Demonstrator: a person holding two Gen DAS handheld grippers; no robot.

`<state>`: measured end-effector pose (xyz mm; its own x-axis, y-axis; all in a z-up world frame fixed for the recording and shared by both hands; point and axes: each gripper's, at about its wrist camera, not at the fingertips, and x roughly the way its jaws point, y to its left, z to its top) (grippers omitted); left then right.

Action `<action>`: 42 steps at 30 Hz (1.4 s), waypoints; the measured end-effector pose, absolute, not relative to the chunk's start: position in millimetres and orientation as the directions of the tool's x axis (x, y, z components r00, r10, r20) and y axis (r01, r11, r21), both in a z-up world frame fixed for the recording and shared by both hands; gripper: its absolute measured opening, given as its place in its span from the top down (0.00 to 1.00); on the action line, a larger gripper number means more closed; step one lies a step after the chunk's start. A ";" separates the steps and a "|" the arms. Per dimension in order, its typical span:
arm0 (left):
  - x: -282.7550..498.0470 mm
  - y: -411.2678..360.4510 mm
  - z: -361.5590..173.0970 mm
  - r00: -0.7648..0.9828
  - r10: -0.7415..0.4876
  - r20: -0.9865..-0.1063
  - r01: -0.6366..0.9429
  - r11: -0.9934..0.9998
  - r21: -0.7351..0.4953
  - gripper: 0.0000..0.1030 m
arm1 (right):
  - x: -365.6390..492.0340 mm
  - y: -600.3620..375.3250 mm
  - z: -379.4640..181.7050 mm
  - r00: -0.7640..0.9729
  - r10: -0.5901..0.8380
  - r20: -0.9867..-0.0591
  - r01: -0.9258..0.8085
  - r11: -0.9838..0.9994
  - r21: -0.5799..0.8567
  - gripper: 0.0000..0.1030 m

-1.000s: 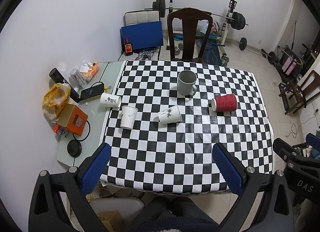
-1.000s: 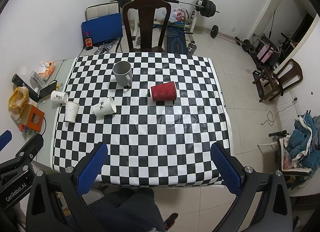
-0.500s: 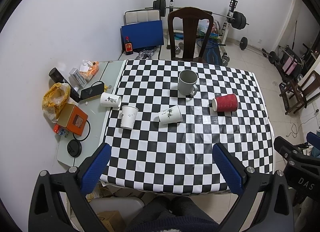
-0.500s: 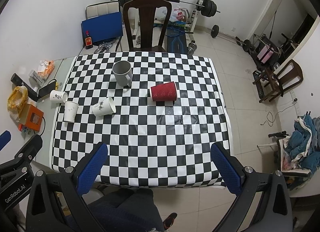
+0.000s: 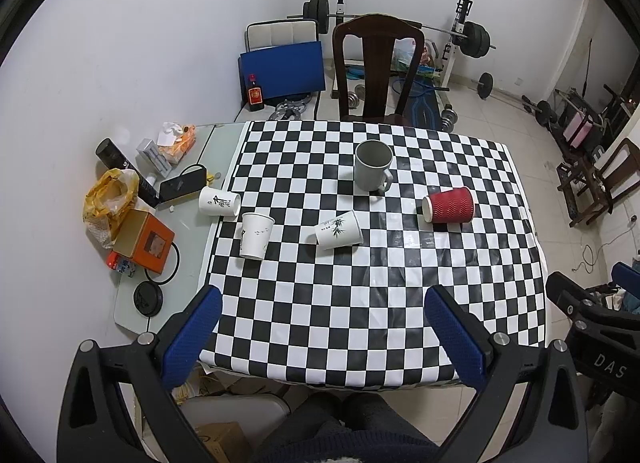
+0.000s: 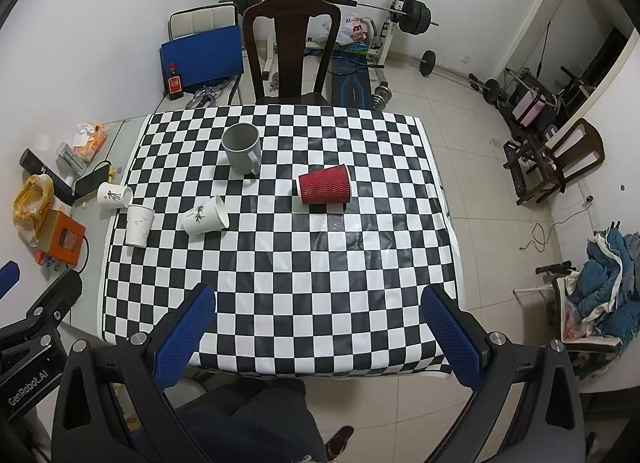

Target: Flip cup upside down

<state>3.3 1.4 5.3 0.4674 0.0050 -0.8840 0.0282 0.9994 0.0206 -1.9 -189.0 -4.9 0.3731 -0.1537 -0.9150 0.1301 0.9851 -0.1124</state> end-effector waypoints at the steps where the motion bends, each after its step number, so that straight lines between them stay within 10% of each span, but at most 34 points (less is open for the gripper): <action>1: 4.1 1.4 5.9 0.467 0.004 -0.884 0.028 0.999 0.020 0.00 | -1.9 -189.0 -4.8 0.374 -0.153 -0.915 0.130 0.985 -0.112 0.00; 13: 41.6 -16.1 -19.9 0.580 0.168 -0.797 0.096 0.958 0.271 0.00 | 17.9 -202.7 -36.4 0.352 -0.193 -0.916 0.167 0.976 -0.142 0.00; 23: 119.0 -35.6 -175.8 0.529 0.267 -0.806 0.382 0.773 0.507 0.00 | 93.9 -211.8 -214.6 0.094 -0.246 -0.965 0.113 0.965 -0.235 0.00; 42: 183.2 -87.0 -323.9 0.390 0.226 -0.893 0.729 0.517 0.449 0.34 | 151.5 -214.5 -361.8 -0.111 -0.271 -0.956 0.109 0.953 -0.283 0.00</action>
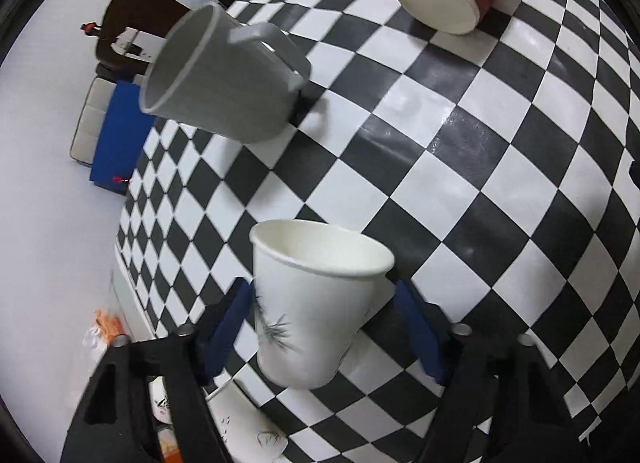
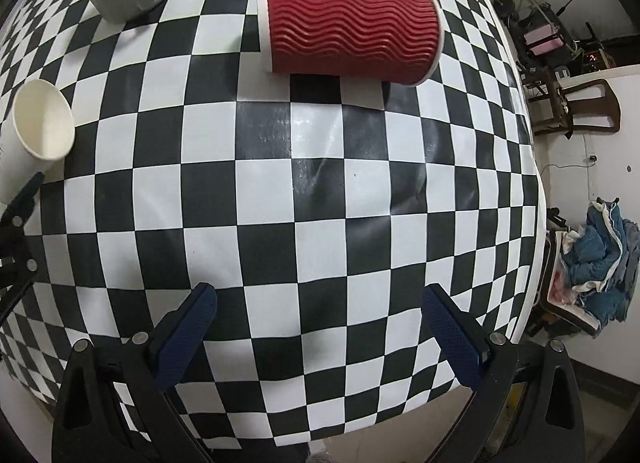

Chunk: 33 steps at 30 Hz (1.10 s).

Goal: Flip cup upside down
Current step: 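Reach the left gripper to the lying bamboo-print white cup and grasp it, then lift the white cup upright with the left gripper toward the right gripper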

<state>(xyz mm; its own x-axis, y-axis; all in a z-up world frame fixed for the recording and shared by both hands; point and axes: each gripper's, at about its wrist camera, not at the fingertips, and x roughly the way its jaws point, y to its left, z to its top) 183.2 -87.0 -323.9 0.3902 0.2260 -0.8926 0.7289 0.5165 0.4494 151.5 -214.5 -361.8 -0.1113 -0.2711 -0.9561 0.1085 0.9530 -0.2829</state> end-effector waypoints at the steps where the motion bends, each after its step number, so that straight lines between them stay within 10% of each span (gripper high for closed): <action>1: 184.3 -88.0 -326.3 0.393 0.226 -0.891 0.730 0.512 0.452 0.37 | 152.6 -214.4 -362.8 -0.114 -0.272 -0.956 0.107 0.953 -0.284 0.00; 15: 183.8 -74.1 -303.9 0.303 0.207 -0.930 0.615 0.703 0.357 0.42 | 153.6 -212.3 -345.1 -0.099 -0.265 -0.959 0.108 0.955 -0.275 0.00; 33: 119.5 -71.8 -313.5 -0.129 -0.143 -0.981 0.029 0.989 -0.148 0.42 | 92.8 -281.0 -326.2 -0.113 -0.209 -0.971 0.202 0.952 -0.228 0.00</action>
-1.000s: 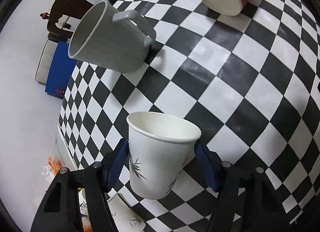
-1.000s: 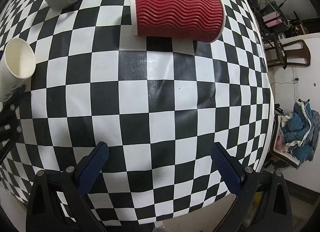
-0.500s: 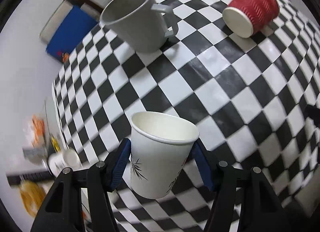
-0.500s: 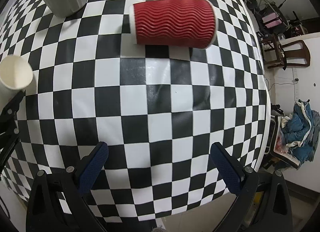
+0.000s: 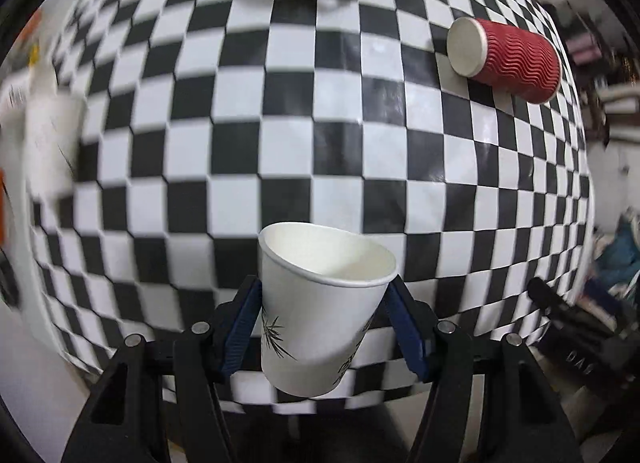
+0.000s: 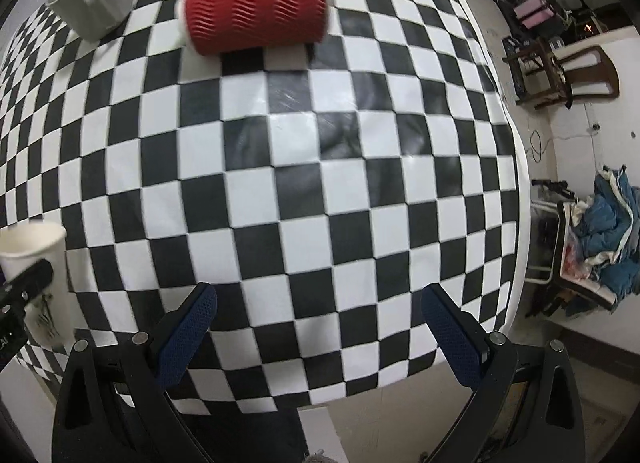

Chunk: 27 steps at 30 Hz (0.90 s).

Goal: Flip cup upside down
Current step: 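Lift the white cup upright with the left gripper toward the right gripper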

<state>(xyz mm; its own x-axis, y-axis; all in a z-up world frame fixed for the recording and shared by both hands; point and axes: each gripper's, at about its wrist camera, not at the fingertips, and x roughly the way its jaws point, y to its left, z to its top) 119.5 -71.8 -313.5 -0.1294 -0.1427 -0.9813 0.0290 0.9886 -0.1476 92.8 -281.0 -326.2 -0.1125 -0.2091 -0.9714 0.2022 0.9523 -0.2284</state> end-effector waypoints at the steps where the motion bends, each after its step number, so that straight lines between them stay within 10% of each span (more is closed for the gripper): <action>1: 117.0 -75.3 -317.4 -0.136 -0.148 -0.980 0.015 0.988 -0.152 0.42 | 90.5 -284.4 -327.0 -0.114 -0.211 -0.971 0.204 0.951 -0.231 0.00; 19: 111.4 -108.6 -361.5 -0.163 -0.203 -0.966 -0.120 0.975 -0.185 0.36 | 77.8 -309.7 -336.5 -0.138 -0.214 -0.967 0.233 0.942 -0.242 0.00; 27: 129.8 -101.5 -345.6 -0.147 -0.160 -0.976 -0.070 0.986 -0.151 0.11 | 77.3 -311.9 -332.6 -0.127 -0.216 -0.968 0.242 0.940 -0.241 0.00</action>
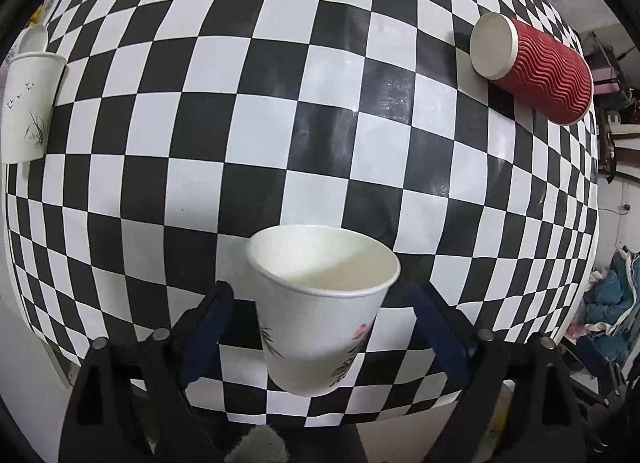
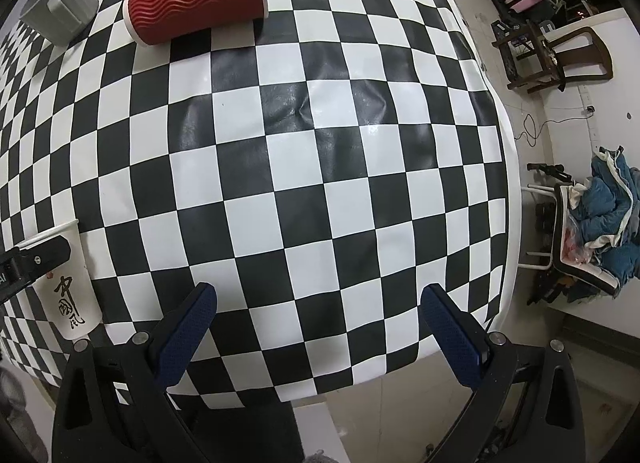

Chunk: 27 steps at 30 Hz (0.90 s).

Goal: Flip cup upside down
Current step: 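Lift the white cup upright with the left gripper toward the right gripper, then grasp the white cup with the right gripper while the left gripper releases it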

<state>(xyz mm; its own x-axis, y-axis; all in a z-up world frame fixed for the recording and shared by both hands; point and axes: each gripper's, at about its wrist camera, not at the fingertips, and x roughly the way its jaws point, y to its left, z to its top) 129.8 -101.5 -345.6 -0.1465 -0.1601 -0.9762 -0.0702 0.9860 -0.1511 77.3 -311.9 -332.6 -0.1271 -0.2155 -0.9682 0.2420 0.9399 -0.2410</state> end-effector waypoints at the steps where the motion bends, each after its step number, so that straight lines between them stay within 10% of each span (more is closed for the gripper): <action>1: 131.2 -100.6 -342.6 -0.140 -0.156 -0.978 -0.066 0.987 -0.148 0.11 | 77.1 -311.9 -331.9 -0.126 -0.215 -0.968 0.244 0.940 -0.240 0.00; 18: 118.9 -61.2 -223.0 0.231 -0.029 -0.973 0.052 0.999 -0.018 0.00 | 65.6 -283.4 -275.4 -0.014 -0.195 -0.981 0.125 0.973 -0.196 0.00; 27: 73.7 4.6 -260.3 0.237 0.204 -0.950 -0.017 0.979 0.206 0.00 | 68.2 -141.8 -267.8 0.259 -0.355 -0.898 -0.612 0.659 -0.437 0.00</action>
<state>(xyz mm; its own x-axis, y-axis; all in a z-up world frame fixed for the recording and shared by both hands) 73.7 4.6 -260.3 0.2366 0.2037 -0.9500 -0.0173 0.9785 0.2055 68.2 -141.8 -267.8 0.2590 -0.3547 -0.8984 -0.6123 0.6591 -0.4367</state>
